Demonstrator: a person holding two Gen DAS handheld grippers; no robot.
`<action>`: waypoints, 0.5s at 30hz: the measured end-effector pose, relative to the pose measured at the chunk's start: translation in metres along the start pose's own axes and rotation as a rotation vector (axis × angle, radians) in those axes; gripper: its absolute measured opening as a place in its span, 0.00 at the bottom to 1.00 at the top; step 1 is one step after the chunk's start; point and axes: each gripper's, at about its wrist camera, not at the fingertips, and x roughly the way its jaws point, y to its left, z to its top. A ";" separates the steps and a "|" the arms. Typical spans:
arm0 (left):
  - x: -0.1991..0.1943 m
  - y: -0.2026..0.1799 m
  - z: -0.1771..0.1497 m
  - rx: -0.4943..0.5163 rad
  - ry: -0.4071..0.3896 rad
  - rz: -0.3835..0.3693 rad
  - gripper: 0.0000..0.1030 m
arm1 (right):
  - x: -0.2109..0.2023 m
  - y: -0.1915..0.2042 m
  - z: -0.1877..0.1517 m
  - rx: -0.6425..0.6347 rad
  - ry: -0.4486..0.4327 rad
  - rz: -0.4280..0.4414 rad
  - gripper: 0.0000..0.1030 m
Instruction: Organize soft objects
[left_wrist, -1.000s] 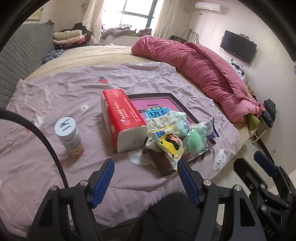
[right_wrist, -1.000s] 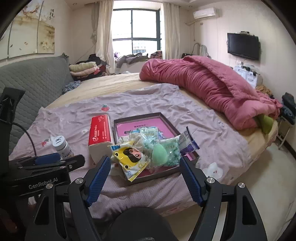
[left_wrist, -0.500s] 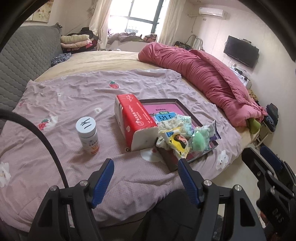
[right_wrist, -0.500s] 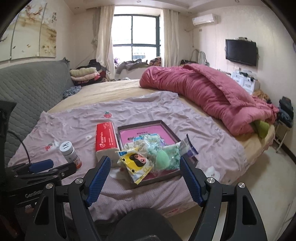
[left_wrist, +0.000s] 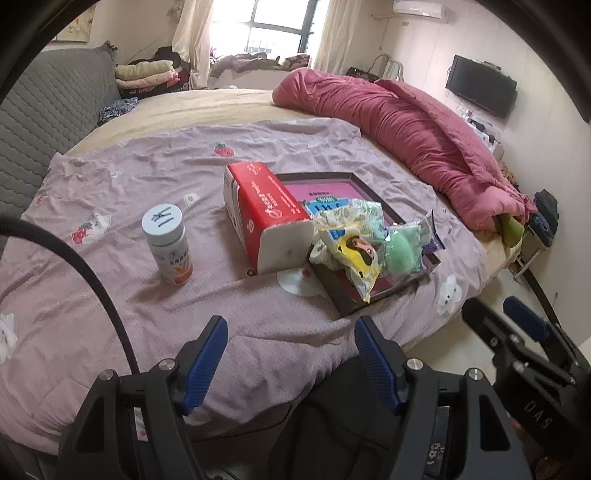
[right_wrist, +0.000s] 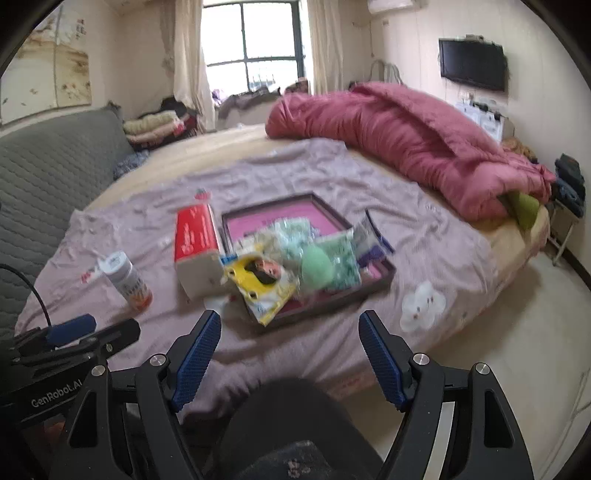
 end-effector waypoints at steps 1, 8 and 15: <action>0.002 -0.001 -0.001 0.000 0.007 -0.001 0.69 | 0.001 0.000 -0.001 -0.004 0.002 -0.008 0.76; 0.007 -0.003 -0.003 -0.009 0.018 0.012 0.69 | -0.002 0.000 -0.005 -0.011 -0.019 -0.014 0.76; 0.008 -0.005 -0.005 0.006 0.023 0.005 0.69 | -0.001 -0.004 -0.004 -0.004 -0.011 -0.015 0.76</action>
